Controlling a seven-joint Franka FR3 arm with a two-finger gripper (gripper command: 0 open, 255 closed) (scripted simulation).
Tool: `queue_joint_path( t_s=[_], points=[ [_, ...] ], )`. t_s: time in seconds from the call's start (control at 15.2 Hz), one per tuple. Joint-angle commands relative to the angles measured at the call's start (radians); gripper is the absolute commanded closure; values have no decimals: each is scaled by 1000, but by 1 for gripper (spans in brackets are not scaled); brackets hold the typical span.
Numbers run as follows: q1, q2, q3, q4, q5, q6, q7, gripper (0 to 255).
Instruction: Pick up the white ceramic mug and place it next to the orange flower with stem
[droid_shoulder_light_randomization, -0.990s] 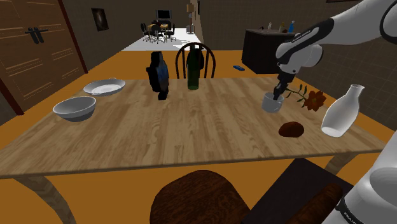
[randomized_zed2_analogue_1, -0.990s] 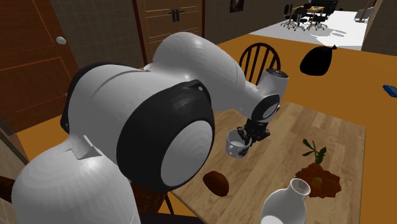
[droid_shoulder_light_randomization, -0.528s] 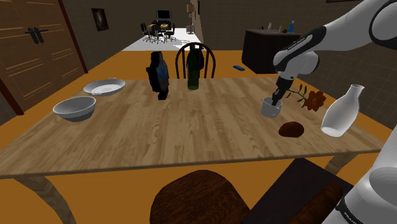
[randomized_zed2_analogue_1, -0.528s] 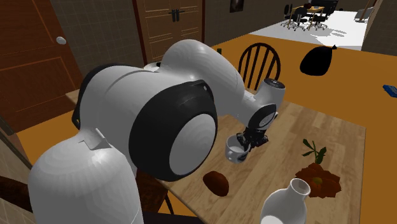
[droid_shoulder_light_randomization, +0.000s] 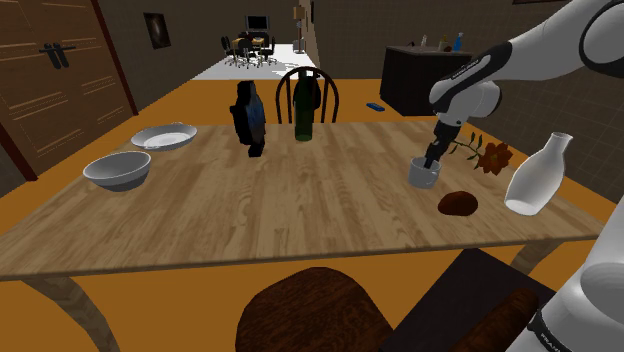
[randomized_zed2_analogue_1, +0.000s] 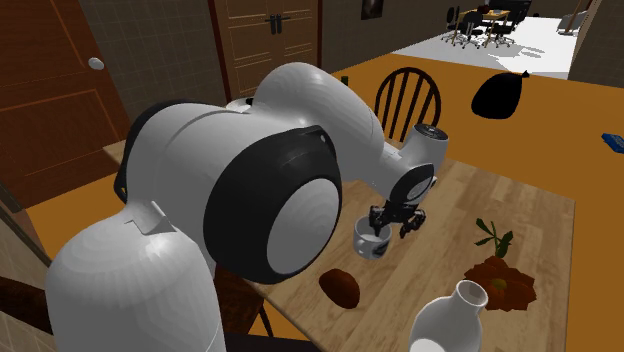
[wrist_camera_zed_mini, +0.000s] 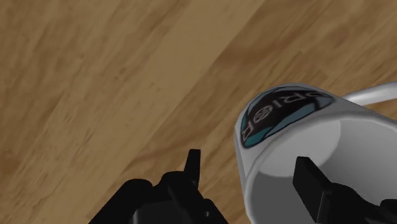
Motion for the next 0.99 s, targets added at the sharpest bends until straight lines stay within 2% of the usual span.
queue_joint_path(
  t_s=[0.0, 0.2, 0.46, 0.92],
  points=[
    [0, 0, 0, 0, 0, 0, 0, 0],
    [0, 0, 0, 0, 0, 0, 0, 0],
    [4, -75, -15, 46, -58, -110, 39, 0],
    [4, -75, -15, 46, -58, -110, 39, 0]
  ],
)
